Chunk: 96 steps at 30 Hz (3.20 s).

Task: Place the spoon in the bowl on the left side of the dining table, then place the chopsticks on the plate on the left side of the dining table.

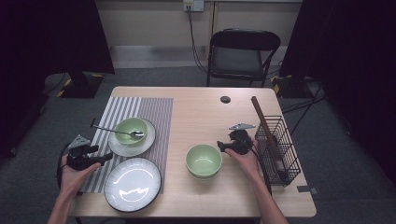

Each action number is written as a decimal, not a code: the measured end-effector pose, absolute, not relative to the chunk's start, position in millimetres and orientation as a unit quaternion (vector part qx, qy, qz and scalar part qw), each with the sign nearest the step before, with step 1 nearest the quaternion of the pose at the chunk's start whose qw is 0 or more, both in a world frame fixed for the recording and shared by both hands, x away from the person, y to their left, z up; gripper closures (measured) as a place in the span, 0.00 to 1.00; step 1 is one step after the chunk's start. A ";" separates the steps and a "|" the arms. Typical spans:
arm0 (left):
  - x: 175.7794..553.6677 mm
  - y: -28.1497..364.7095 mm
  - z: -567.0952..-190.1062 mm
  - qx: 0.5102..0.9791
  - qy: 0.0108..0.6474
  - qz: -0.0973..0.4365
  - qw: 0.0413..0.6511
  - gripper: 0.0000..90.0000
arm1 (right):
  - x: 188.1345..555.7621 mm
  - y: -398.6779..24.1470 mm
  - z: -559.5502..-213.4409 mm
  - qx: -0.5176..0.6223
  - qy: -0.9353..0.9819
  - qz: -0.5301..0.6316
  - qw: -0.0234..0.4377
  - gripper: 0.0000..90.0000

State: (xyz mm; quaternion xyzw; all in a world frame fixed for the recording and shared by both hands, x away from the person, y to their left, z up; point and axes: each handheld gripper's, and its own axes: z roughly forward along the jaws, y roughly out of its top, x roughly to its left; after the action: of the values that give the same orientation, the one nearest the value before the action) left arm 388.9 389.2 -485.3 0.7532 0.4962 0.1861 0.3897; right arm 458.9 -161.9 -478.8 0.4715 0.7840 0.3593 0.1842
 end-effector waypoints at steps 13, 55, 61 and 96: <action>390.9 378.7 -500.2 0.777 0.487 0.206 0.342 0.20 | 456.3 -158.3 -445.7 0.455 0.774 0.403 0.178 0.34; 391.5 379.3 -502.1 0.788 0.468 0.204 0.344 0.13 | 428.4 -170.1 -333.4 0.367 0.765 0.495 0.185 0.48; 391.5 379.3 -502.1 0.788 0.468 0.204 0.343 0.13 | 431.0 -186.7 -324.2 0.381 0.758 0.493 0.193 0.48; 391.5 379.3 -502.2 0.788 0.468 0.204 0.344 0.13 | 438.9 -247.6 -329.2 0.440 0.730 0.476 0.215 0.50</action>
State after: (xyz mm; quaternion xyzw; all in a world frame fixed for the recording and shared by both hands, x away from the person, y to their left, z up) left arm 391.5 379.3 -502.2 0.7881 0.4682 0.2038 0.3437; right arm 438.9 -247.6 -329.2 0.4400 0.7305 0.4760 0.2150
